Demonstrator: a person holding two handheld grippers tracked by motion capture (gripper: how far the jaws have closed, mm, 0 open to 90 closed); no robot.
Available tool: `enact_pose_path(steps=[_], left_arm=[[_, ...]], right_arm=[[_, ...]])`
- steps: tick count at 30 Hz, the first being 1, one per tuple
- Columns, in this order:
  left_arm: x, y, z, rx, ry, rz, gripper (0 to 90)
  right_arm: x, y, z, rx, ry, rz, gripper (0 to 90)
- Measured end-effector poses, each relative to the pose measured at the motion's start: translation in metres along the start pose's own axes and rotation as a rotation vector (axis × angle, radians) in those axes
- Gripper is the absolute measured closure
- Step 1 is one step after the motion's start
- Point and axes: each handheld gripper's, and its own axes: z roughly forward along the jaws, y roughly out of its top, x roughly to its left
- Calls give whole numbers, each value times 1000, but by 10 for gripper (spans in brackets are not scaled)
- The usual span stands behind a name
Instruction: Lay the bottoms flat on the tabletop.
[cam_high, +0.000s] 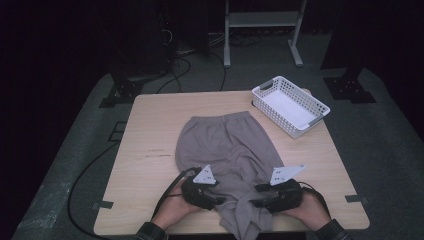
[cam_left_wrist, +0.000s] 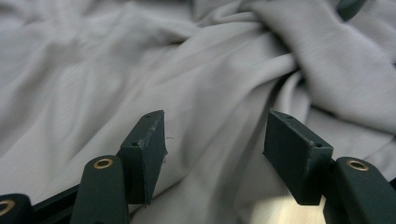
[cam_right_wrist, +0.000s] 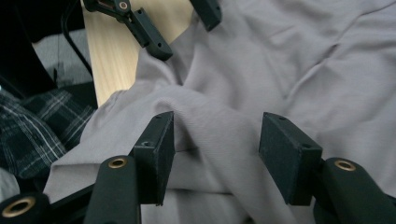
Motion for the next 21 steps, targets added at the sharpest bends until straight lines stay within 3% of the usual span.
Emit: enact_pose_path(steps=[6,10,13,17,21], left_arm=[[-3,10,18,28,-12,48,518],[-3,16,24,62,11,73,744],[0,19,20,52,-1,58,880],[6,16,14,29,-17,32,887],[11,15,5,13,0,9,888]], right_arm=[[-1,1,13,42,-19,-6,679],[0,4,14,40,-37,-19,806],[-1,5,12,34,-48,-11,858],[-3,4,6,13,-69,-5,868],[-7,4,-2,-3,-93,0,868]])
